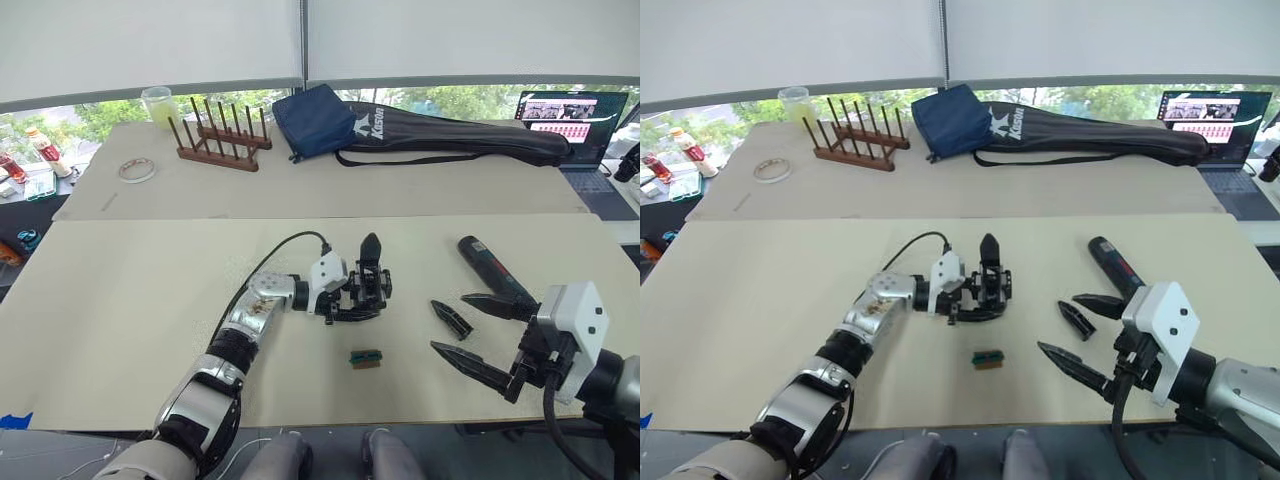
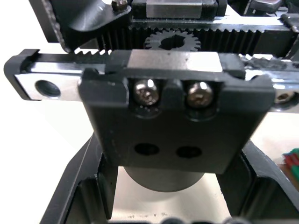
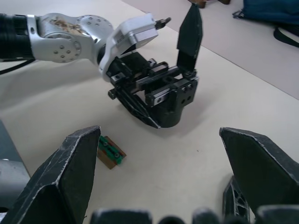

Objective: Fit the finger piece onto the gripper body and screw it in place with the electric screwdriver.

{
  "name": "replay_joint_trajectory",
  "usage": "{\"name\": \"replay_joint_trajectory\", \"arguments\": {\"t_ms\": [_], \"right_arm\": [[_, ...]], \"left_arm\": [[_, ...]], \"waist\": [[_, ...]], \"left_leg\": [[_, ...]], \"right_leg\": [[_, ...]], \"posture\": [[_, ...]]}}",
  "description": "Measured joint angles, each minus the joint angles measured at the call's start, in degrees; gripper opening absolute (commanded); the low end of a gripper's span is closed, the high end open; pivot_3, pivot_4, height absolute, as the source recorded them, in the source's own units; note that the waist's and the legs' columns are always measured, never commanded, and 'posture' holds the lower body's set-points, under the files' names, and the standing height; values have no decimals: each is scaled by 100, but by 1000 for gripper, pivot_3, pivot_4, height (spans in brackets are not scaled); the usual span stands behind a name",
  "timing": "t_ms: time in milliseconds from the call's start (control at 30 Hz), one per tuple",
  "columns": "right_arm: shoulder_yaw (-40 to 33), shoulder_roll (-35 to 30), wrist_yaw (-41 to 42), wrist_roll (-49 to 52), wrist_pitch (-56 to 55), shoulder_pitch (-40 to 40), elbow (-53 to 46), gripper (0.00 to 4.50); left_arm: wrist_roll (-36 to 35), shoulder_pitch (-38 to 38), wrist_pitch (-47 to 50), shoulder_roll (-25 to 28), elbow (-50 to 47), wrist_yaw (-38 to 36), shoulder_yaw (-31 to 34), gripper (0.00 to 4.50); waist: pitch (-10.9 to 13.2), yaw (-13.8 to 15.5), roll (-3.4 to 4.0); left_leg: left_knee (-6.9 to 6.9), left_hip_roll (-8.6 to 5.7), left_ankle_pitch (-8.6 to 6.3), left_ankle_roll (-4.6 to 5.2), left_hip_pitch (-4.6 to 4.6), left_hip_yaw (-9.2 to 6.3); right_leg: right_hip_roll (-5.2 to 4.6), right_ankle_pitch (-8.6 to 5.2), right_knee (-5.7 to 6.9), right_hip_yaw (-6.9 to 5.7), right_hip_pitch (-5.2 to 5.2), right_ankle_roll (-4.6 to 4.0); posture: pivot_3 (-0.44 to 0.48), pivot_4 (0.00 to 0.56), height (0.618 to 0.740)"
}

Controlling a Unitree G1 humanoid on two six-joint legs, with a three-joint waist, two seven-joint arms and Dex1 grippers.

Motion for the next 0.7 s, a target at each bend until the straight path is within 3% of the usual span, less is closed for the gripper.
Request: {"name": "replay_joint_trajectory", "arguments": {"t_ms": [100, 133, 400, 567, 700], "right_arm": [[-126, 16, -12, -20, -1, 78, -10, 4500], [-189, 20, -10, -12, -1, 98, -16, 4500], [-530, -17, 104, 88, 2, 253, -30, 4500], [-929, -746, 435, 82, 409, 478, 183, 4500], [-1132, -1647, 699, 325, 1165, 63, 830, 4500]], "left_arm": [[138, -49, -227, 4, 193, 57, -11, 4260], [151, -91, -258, 2, 207, 62, -4, 4448], [136, 251, 43, 357, -398, 72, 111, 4448], [-307, 901, 933, 1361, -1761, -422, 329, 4448], [-826, 1177, 1806, 2270, -2964, -997, 511, 4448]], "waist": [[0, 2, 0], [0, 3, 0], [-1, -14, 1], [-2, -47, 3], [2, -34, 10]], "left_leg": [[0, 0, 0, 0, 0, 0], [1, -1, 0, 0, 0, 0], [-2, 3, 0, 0, 7, 0], [-4, 6, -1, 0, 10, 0], [-1, 4, -3, 4, 14, 2]], "right_leg": [[0, 0, -1, 0, 2, 0], [0, 0, -1, 0, 2, 0], [1, 0, 1, 3, 4, 0], [6, 0, 4, 4, 4, -1], [2, 0, -3, 3, 14, -2]], "posture": [[0, 150, 740], [0, 150, 740], [0, 150, 740], [0, 150, 740], [0, 150, 740]]}}
